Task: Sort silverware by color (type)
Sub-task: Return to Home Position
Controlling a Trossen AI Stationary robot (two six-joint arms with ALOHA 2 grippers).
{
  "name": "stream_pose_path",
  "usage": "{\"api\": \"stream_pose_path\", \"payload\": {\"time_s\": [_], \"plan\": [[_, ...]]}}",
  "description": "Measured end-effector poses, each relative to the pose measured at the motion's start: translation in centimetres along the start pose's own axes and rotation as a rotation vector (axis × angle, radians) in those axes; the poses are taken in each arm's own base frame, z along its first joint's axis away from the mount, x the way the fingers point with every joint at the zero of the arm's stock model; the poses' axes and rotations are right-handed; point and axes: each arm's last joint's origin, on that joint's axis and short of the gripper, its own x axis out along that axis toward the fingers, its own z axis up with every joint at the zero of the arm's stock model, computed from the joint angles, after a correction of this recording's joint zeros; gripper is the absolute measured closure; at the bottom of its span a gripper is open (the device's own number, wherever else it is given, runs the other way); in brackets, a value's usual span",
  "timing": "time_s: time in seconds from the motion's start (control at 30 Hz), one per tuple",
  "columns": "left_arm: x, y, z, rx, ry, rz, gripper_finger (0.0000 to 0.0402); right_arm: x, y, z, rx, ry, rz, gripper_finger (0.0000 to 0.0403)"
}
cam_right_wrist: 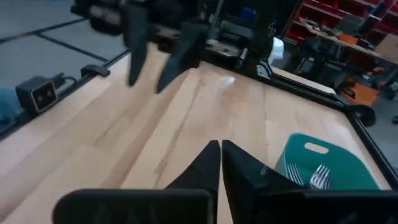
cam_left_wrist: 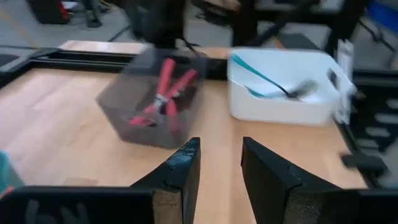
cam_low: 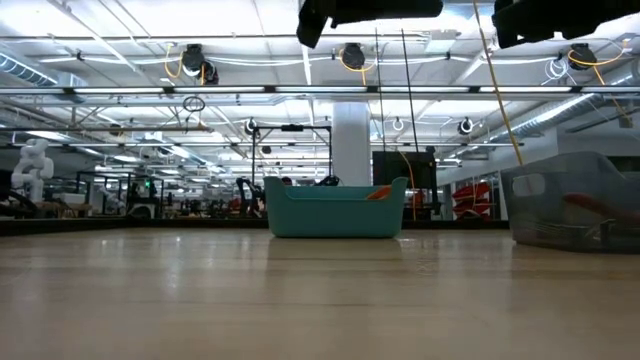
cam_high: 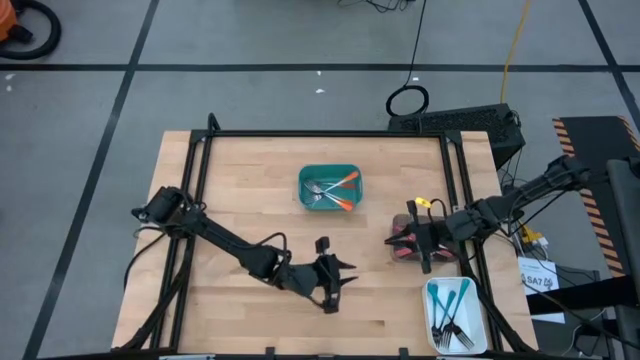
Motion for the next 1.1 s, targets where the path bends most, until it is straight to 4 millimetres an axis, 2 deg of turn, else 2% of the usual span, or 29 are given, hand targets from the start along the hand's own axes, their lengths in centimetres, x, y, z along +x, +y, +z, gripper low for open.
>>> {"api": "stream_pose_path", "payload": {"time_s": [0.17, 0.3, 0.57, 0.73, 0.87, 0.97, 1.1], "plan": [[0.5, 1.2, -0.1, -0.003, 0.030, 0.041, 0.0284, 0.0, 0.1, -0.4, -0.061, 0.022, 0.009, 0.0401], [0.9, 1.9, 0.0, 0.118, 0.034, 0.044, 0.0290, -0.4, 0.1, -0.8, -0.084, 0.059, 0.018, 0.0399], [2.4, 5.9, -0.5, 0.179, 0.160, 0.106, 0.0385, -2.0, -0.3, -1.2, -0.056, 0.089, 0.024, 0.0401], [2.8, 7.5, -0.5, 0.235, 0.174, 0.135, 0.0397, -2.7, -0.4, -1.8, -0.018, 0.124, 0.027, 0.0402], [1.4, 9.6, -1.4, 0.223, 0.183, 0.160, 0.0397, -2.8, -0.3, -3.2, -0.010, 0.106, 0.022, 0.0402], [-0.8, 11.0, -2.5, 0.179, 0.121, 0.164, 0.0398, -2.7, 0.0, -4.2, -0.006, 0.058, 0.015, 0.0402], [-4.3, 11.7, -4.2, 0.133, -0.019, 0.137, 0.0398, -2.6, 0.2, -5.6, -0.010, 0.009, 0.004, 0.0402]]}}
